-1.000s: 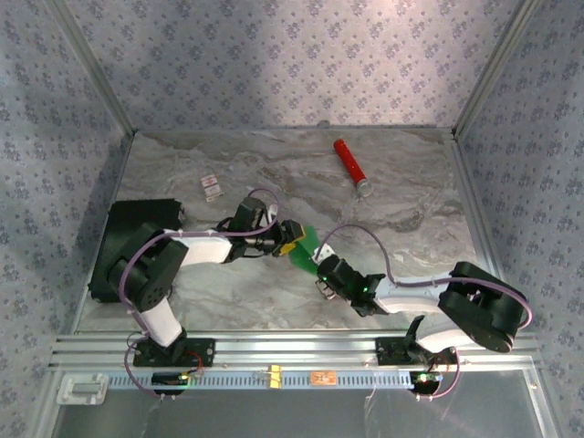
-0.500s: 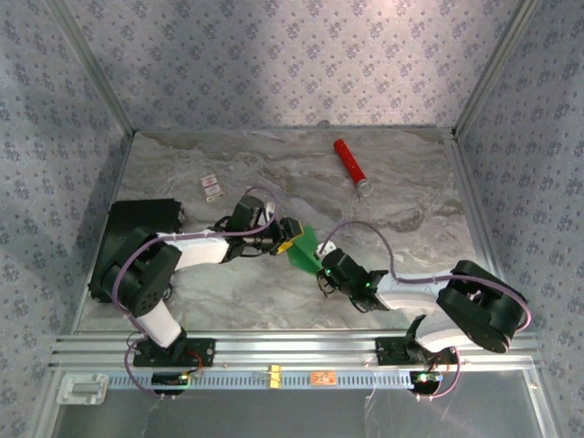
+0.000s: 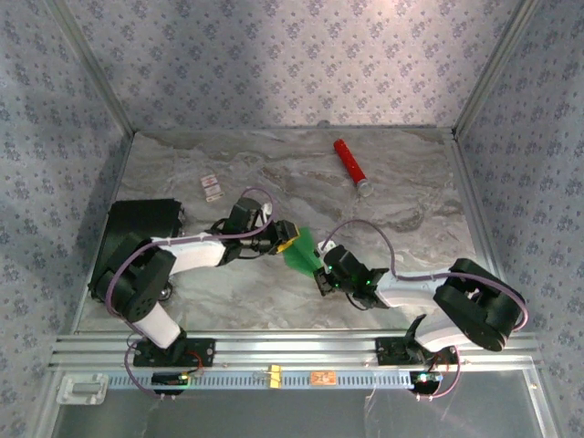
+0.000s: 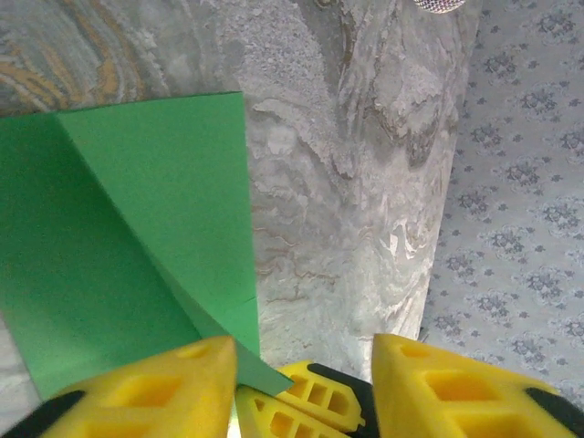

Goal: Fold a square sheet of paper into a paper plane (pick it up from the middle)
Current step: Fourth fold the wing at the center of the table.

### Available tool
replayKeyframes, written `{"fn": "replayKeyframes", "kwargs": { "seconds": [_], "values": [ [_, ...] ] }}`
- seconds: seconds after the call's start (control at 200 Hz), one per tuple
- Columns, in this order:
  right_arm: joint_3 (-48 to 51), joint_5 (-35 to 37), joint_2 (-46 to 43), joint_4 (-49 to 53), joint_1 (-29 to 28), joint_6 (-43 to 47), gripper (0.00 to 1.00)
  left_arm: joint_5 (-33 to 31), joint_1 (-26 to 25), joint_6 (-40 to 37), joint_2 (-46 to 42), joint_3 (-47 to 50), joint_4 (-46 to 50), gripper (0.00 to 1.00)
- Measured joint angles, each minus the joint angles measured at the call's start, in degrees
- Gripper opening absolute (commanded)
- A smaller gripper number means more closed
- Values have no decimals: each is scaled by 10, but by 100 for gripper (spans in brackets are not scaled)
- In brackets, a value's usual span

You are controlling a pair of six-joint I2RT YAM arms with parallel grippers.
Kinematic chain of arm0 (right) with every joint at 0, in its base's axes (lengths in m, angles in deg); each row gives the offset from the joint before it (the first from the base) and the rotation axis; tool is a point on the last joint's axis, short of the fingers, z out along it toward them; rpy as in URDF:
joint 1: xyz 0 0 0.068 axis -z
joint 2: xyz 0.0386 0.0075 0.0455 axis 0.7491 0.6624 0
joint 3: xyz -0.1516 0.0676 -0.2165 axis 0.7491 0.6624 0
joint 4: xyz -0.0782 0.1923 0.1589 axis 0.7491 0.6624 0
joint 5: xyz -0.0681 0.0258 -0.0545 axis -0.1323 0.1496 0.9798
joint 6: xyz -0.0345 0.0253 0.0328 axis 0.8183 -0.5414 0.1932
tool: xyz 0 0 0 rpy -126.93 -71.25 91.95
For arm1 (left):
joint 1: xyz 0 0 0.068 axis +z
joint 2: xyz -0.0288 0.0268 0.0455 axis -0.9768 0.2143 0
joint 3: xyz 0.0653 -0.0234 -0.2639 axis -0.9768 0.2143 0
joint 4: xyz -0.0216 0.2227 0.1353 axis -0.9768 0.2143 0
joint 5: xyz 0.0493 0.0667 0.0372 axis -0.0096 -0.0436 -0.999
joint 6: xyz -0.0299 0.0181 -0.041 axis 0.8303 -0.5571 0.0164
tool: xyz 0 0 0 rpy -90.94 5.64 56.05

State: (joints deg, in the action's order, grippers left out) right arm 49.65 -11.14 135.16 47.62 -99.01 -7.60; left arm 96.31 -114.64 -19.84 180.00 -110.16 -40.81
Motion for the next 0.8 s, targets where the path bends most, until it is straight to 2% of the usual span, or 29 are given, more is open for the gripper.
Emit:
{"fn": "replayKeyframes", "kwargs": {
  "seconds": [0.145, 0.255, 0.535, 0.8],
  "values": [
    [1, -38, 4, -11, 21, -24, 8, -8, 0, 6, -11, 31, -12, 18],
    [6, -61, 6, -24, 33, -44, 8, -11, 0, 13, -13, 52, -21, 12],
    [12, -99, 12, -44, 49, -83, 9, -10, -10, 23, -10, 62, -66, 8],
    [13, -136, 23, -61, 68, -112, 9, 0, -33, 37, 39, 53, -108, 8]
  ]
}}
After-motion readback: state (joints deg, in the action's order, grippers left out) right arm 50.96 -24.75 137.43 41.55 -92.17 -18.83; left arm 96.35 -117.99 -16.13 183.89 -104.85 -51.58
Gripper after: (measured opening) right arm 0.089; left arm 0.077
